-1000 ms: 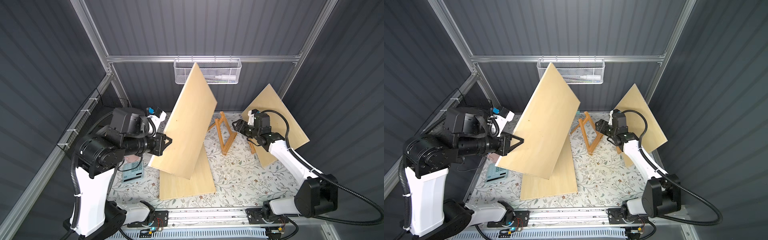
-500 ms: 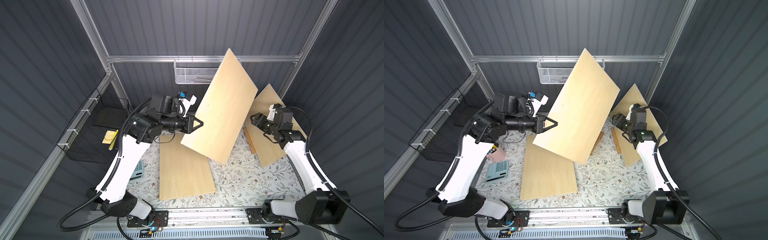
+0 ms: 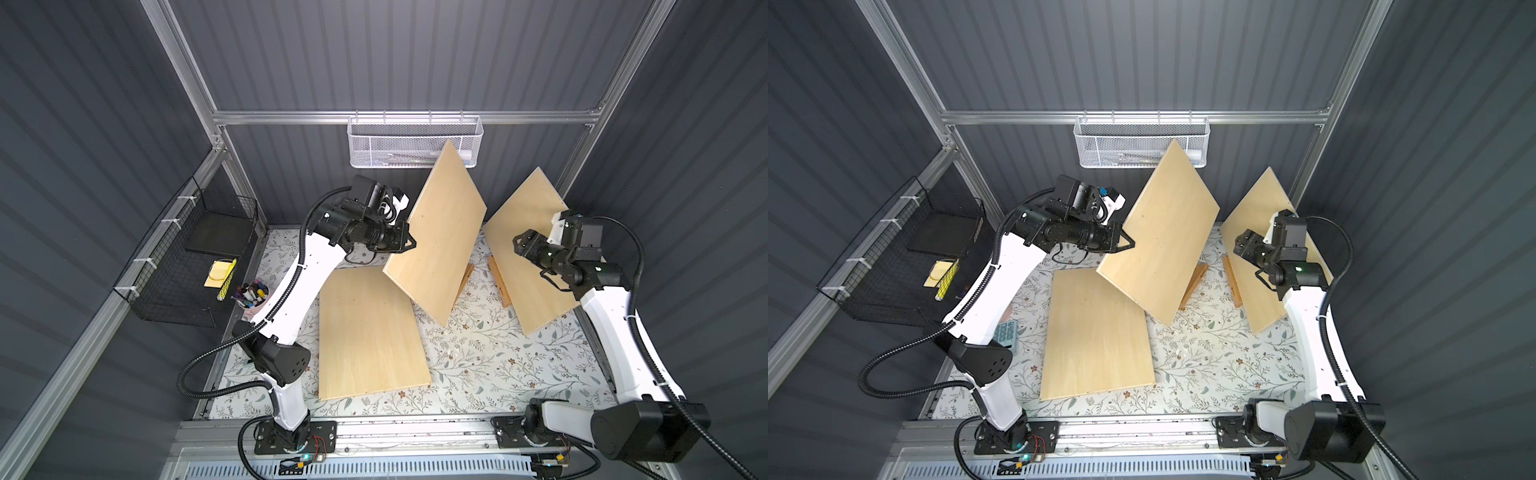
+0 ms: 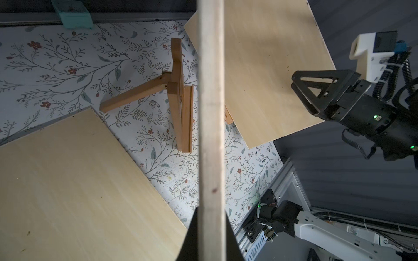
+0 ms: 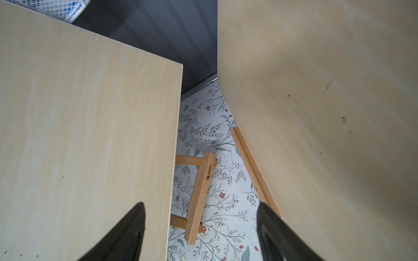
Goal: Assemble the easel
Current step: Place the drawing board on the easel.
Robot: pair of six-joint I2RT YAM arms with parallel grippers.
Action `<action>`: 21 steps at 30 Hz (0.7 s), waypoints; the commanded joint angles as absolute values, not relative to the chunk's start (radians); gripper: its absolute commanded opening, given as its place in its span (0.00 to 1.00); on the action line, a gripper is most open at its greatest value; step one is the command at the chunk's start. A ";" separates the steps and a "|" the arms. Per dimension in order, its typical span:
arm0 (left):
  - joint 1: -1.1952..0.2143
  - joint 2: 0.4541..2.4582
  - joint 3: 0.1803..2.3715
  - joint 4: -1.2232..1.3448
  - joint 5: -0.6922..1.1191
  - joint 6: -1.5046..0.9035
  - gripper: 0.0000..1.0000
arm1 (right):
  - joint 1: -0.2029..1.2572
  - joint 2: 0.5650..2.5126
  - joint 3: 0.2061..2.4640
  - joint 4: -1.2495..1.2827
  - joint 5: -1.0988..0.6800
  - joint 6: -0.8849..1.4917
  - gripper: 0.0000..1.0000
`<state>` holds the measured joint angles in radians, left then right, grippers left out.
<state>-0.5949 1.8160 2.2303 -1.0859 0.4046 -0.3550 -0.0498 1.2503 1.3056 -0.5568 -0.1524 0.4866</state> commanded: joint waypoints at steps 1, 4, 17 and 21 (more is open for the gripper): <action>-0.603 1.800 2.350 -0.905 0.470 -0.317 0.00 | -0.053 1.257 1.331 -0.590 -0.176 0.482 0.77; -0.617 1.846 2.404 -0.961 0.419 -0.285 0.00 | -0.053 1.271 1.343 -0.617 -0.194 0.478 0.77; -0.710 1.897 2.431 -1.008 0.223 -0.185 0.00 | -0.054 1.278 1.331 -0.628 -0.220 0.480 0.78; -0.719 1.925 2.466 -1.068 0.213 -0.175 0.00 | -0.052 1.286 1.331 -0.628 -0.233 0.486 0.78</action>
